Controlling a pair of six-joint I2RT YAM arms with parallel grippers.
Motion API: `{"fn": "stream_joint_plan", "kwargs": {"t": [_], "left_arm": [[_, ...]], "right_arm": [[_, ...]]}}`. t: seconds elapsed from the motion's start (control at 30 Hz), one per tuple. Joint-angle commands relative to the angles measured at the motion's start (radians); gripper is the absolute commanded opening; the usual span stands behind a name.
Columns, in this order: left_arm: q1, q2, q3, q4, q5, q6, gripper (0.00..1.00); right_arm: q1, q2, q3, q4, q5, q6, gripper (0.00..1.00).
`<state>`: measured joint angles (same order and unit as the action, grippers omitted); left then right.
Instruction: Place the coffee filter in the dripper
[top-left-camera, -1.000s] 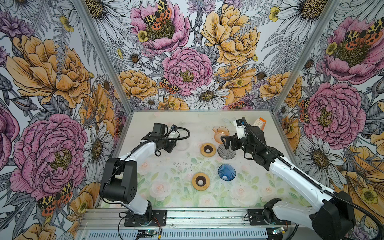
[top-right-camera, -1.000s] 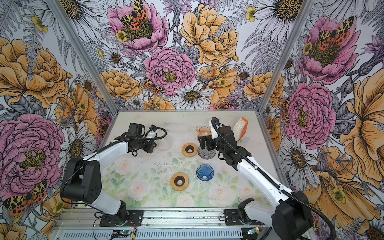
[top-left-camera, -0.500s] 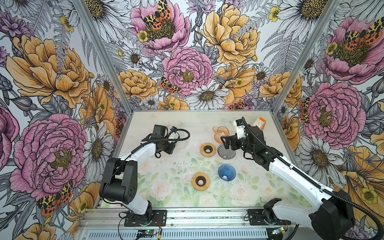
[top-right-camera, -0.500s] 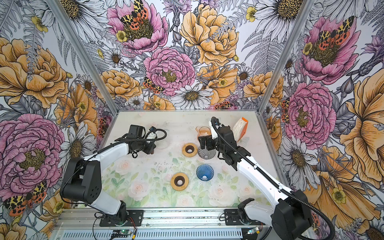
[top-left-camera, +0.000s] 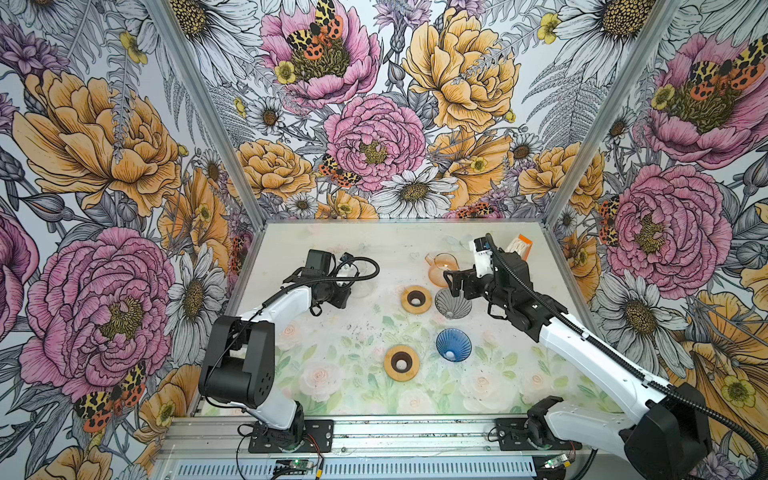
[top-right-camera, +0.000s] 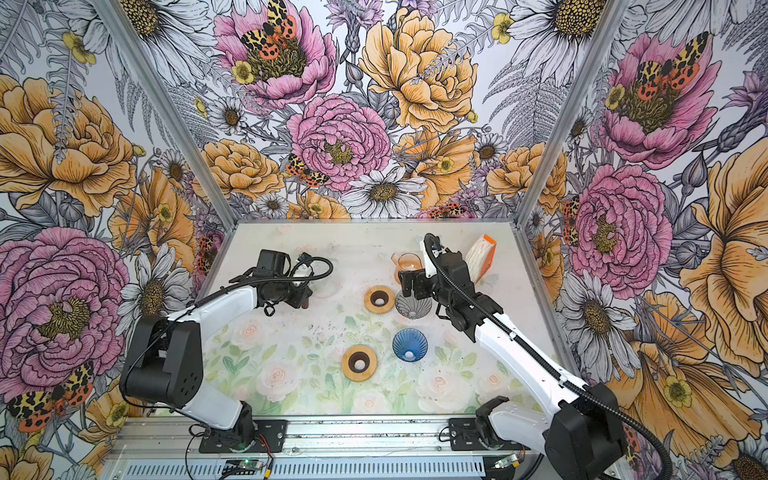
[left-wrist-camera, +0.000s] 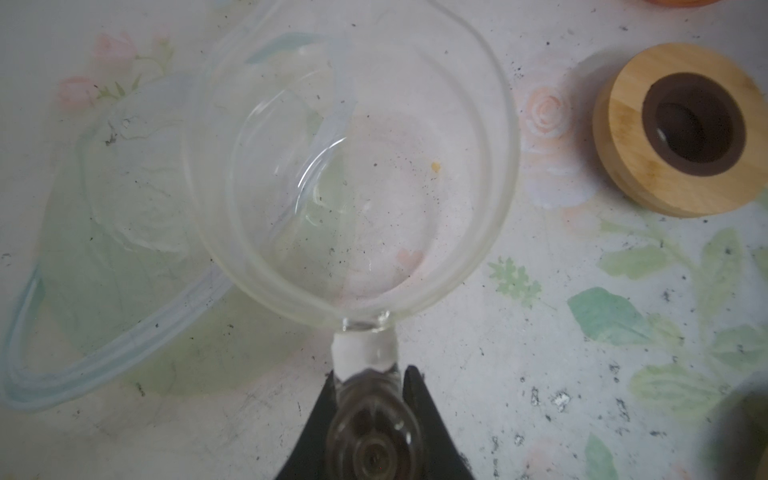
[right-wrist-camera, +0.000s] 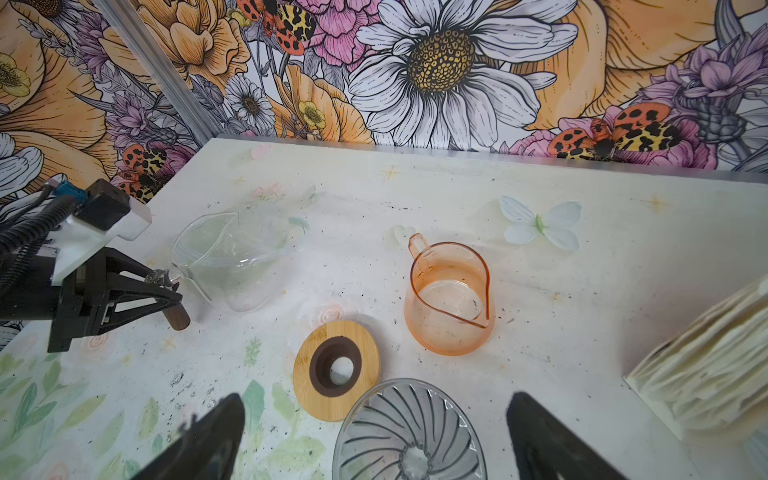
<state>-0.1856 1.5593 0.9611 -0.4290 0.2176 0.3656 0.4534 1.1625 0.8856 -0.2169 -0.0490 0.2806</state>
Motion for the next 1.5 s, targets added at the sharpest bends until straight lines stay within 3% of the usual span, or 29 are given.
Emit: {"fn": "stream_joint_plan", "kwargs": {"t": [0.0, 0.17, 0.6, 0.9, 1.23, 1.47], "left_arm": [[0.000, -0.071, 0.017, 0.004, 0.048, -0.004, 0.15], [-0.003, -0.125, 0.021, -0.058, 0.064, 0.027, 0.10], [-0.061, -0.310, -0.077, -0.137, 0.141, 0.173, 0.12], [-0.110, -0.278, -0.052, -0.296, 0.024, 0.282, 0.12], [-0.132, -0.221, -0.062, -0.299, -0.013, 0.299, 0.12], [-0.144, -0.175, -0.061, -0.299, -0.064, 0.322, 0.18]], "right_arm": [[0.007, -0.041, -0.010, 0.023, -0.004, 0.003, 0.99], [0.007, -0.046, -0.007, 0.020, -0.008, -0.004, 0.99], [0.009, -0.014, 0.015, 0.018, -0.023, -0.005, 1.00], [0.018, 0.001, 0.015, 0.009, -0.035, -0.004, 1.00], [0.049, 0.062, 0.079, -0.082, -0.078, -0.061, 0.99], [0.086, 0.092, 0.095, -0.113, -0.047, -0.078, 0.99]]}}
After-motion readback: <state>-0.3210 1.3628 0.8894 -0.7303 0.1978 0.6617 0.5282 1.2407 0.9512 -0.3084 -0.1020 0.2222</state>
